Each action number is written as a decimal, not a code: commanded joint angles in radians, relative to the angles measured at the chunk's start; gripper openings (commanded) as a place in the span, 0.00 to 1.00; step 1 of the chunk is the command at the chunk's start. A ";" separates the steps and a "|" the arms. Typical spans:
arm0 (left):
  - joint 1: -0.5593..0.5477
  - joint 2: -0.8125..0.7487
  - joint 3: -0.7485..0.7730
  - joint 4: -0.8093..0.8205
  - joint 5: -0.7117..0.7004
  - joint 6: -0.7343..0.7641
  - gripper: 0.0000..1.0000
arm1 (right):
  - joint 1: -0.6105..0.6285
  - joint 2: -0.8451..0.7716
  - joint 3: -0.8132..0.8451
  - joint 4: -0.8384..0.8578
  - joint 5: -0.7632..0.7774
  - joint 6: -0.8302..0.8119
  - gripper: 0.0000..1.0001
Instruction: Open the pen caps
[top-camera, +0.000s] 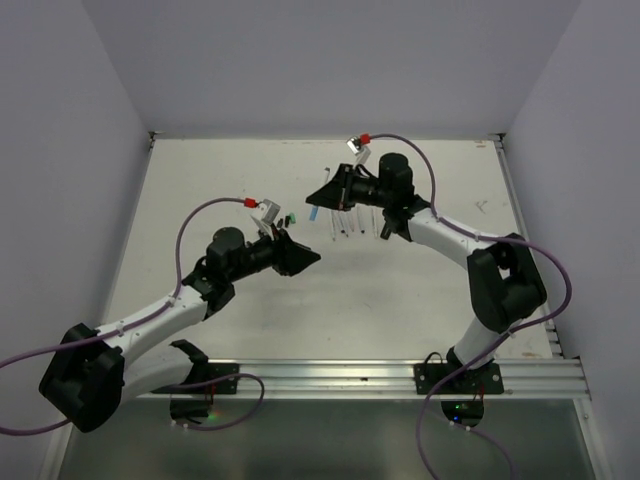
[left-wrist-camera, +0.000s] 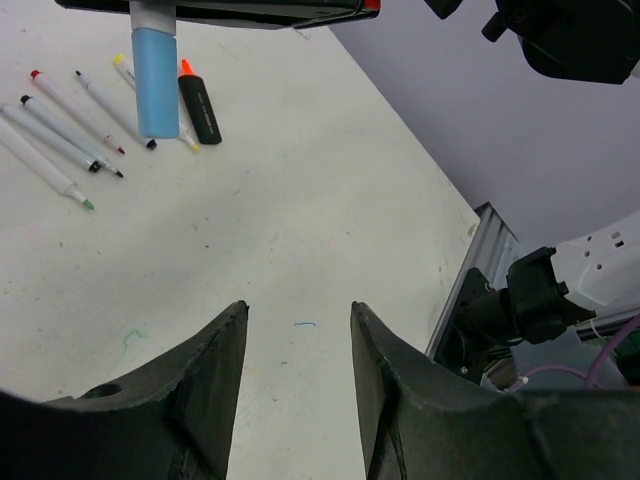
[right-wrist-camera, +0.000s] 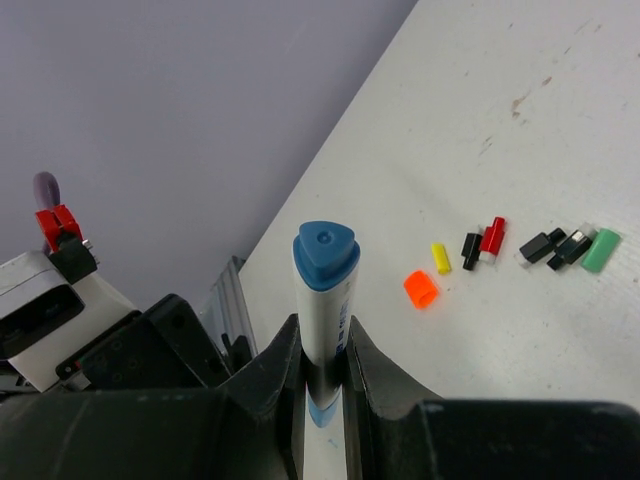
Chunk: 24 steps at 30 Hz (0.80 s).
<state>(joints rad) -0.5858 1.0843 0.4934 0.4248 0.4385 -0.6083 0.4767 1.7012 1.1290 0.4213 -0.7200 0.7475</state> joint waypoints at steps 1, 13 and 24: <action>0.000 -0.018 0.050 -0.036 -0.012 0.010 0.49 | 0.019 -0.046 -0.008 0.066 0.017 -0.010 0.00; 0.059 0.029 0.146 -0.115 -0.129 0.041 0.60 | 0.062 -0.075 -0.044 0.077 0.011 0.000 0.00; 0.095 0.065 0.165 -0.032 -0.041 0.021 0.59 | 0.092 -0.060 -0.041 0.114 0.002 0.032 0.00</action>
<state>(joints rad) -0.4976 1.1484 0.6186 0.3271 0.3553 -0.5976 0.5545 1.6596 1.0840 0.4683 -0.7174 0.7654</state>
